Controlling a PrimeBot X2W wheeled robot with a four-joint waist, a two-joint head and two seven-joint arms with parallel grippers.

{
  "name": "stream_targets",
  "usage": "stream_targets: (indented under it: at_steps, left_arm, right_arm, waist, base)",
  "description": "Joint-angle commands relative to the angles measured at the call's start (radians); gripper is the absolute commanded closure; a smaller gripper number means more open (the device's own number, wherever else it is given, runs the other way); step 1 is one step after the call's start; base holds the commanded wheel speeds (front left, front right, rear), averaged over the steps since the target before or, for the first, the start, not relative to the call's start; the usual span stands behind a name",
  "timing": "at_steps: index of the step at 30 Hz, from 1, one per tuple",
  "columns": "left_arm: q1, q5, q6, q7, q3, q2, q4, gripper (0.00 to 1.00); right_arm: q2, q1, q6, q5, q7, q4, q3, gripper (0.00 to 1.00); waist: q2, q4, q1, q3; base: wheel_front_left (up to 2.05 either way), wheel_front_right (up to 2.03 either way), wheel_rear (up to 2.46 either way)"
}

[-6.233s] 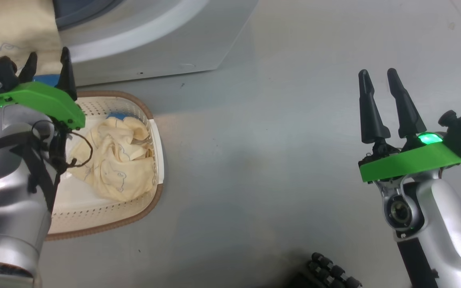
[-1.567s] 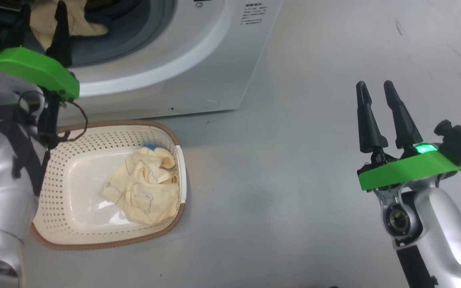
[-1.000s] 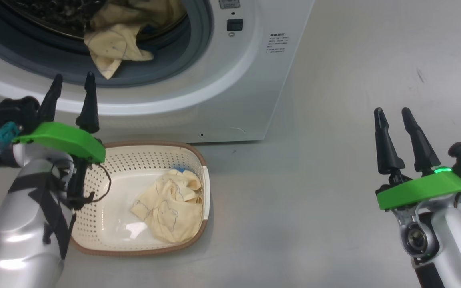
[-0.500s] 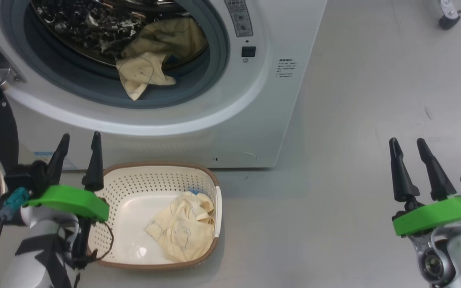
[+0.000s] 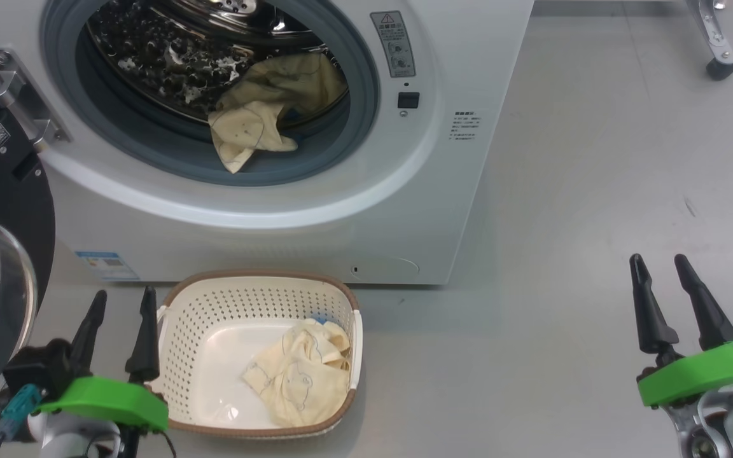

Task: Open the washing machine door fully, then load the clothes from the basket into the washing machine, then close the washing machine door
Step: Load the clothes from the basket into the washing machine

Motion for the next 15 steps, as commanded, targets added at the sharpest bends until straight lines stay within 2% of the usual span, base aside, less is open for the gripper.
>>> stream_targets:
  at_steps: [1,6,15]
  left_arm:
    - [-0.002,0.014,0.000,-0.010,0.054,0.019,-0.047,0.00]
    - [0.077,0.029,0.001,-0.010,0.095,0.001,-0.109,0.00]
    - [0.091,0.027,0.000,-0.010,0.100,-0.014,-0.126,0.00]
  right_arm:
    - [-0.033,-0.006,0.000,-0.018,-0.006,-0.031,0.007,0.00]
    - [-0.034,-0.004,0.000,-0.032,-0.006,-0.036,0.004,0.00]
    - [-0.030,-0.009,0.000,-0.044,-0.006,-0.043,-0.005,0.00]
  waist:
    - [-0.0001,-0.002,0.0001,0.001]
    - [-0.0001,-0.007,0.0001,0.013]
    - [-0.0001,-0.010,0.0001,0.036]
  base:
    - [0.00,0.00,0.00]
    - [0.00,0.00,0.00]
    - [0.00,0.00,0.00]
